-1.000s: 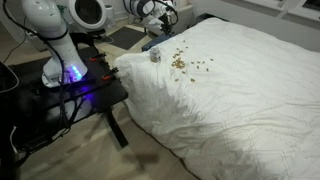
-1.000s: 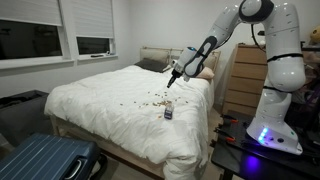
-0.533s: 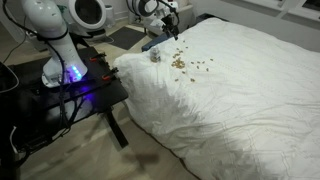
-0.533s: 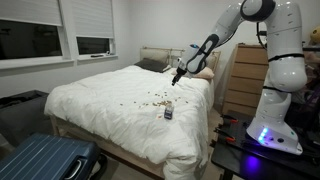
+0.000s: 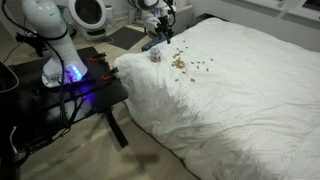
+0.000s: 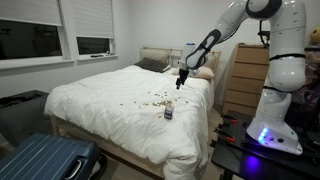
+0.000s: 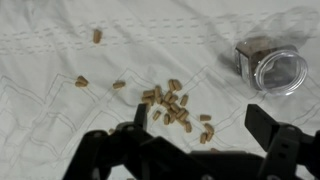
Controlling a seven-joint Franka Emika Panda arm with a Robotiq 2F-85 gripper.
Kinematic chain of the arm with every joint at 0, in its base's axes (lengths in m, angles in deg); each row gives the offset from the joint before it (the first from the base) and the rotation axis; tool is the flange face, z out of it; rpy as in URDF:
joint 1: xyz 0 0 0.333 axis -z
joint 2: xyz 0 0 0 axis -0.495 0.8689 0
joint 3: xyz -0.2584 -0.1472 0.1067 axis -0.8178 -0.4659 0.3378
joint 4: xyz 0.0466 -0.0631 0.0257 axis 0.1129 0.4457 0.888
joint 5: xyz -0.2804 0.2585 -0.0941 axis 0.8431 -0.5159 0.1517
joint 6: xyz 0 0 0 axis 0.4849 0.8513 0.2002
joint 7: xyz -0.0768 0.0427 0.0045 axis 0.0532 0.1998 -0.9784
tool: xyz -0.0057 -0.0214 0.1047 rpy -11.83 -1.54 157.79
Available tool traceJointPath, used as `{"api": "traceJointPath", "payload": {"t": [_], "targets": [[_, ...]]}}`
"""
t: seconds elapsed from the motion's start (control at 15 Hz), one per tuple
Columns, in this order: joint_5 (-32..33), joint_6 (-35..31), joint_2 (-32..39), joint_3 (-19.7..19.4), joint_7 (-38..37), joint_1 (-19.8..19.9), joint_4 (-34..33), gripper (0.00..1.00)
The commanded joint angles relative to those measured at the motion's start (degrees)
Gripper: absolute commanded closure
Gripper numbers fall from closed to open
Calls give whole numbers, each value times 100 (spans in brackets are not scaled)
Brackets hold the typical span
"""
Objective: Pick up some of the objects on the bed and place them in the jar
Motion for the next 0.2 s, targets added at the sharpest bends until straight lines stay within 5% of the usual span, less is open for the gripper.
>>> {"api": "traceJointPath", "payload": {"t": [0.0, 0.13], "targets": [[10, 265, -56, 175, -39, 158, -30, 0], [-21, 410, -115, 198, -36, 165, -36, 0]]}}
